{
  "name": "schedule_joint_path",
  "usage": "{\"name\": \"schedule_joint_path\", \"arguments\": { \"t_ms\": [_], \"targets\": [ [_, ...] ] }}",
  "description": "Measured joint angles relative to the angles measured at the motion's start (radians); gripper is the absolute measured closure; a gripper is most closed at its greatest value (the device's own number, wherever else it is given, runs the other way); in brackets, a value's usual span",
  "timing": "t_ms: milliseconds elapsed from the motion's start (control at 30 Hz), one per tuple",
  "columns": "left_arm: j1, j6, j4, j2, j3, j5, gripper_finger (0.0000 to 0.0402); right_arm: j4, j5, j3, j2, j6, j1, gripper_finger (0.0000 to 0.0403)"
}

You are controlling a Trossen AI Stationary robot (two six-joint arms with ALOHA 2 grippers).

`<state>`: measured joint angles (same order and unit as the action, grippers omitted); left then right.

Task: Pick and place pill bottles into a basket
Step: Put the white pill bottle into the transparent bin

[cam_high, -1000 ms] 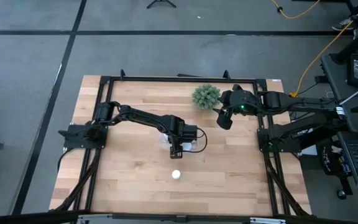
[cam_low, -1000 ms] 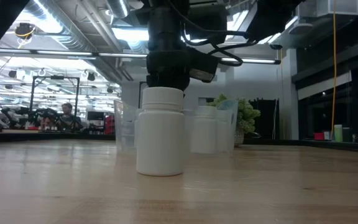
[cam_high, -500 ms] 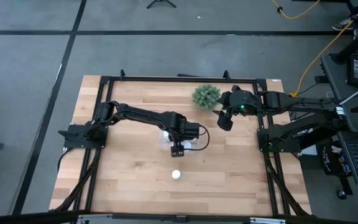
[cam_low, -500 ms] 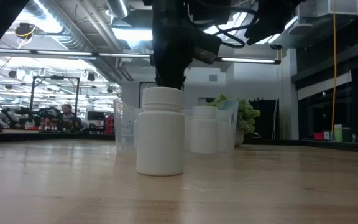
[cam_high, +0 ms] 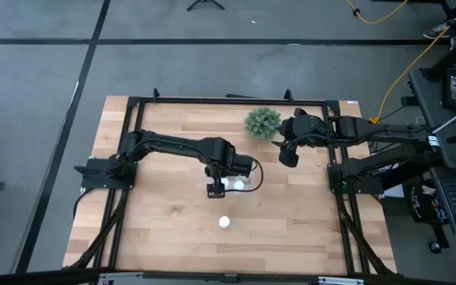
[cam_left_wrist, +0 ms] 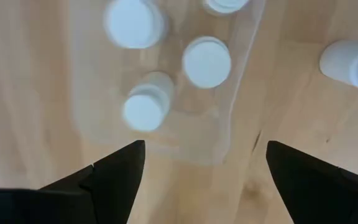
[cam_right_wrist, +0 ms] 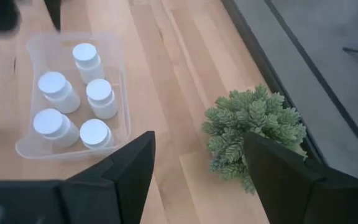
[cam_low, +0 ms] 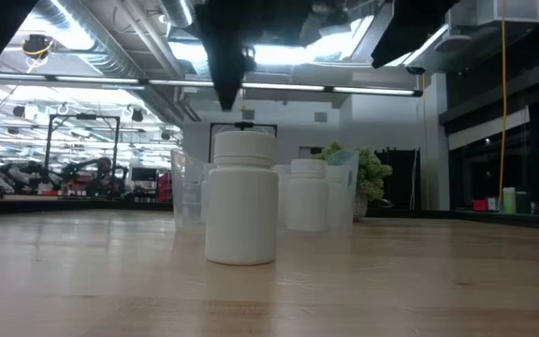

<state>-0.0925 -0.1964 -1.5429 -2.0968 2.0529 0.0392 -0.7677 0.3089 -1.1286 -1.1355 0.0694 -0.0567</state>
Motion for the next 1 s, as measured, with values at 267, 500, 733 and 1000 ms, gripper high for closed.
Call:
{"name": "schedule_joint_path", "arguments": {
  "t_ms": [267, 500, 733, 1000],
  "targets": [
    [0.000, -0.018, -0.027, 0.095, 0.175, 0.117, 0.0073, 0.000, 0.000, 0.000, 0.000, -0.028, 0.000, 0.0156],
    [0.002, 0.117, -0.003, 0.230, 0.238, 0.132, 0.0073, 0.035, 0.001, 0.000, 0.000, -0.034, 0.000, 0.0156],
    [0.003, -0.036, 0.045, 0.355, 0.235, 0.366, 0.0075, 0.198, -0.170, 0.000, 0.000, -0.190, 0.002, 0.0156],
    [0.003, 0.009, 0.089, 0.593, 0.118, 0.421, 0.0074, 0.353, -0.277, 0.000, 0.000, -0.236, 0.002, 0.0156]
  ]
}}
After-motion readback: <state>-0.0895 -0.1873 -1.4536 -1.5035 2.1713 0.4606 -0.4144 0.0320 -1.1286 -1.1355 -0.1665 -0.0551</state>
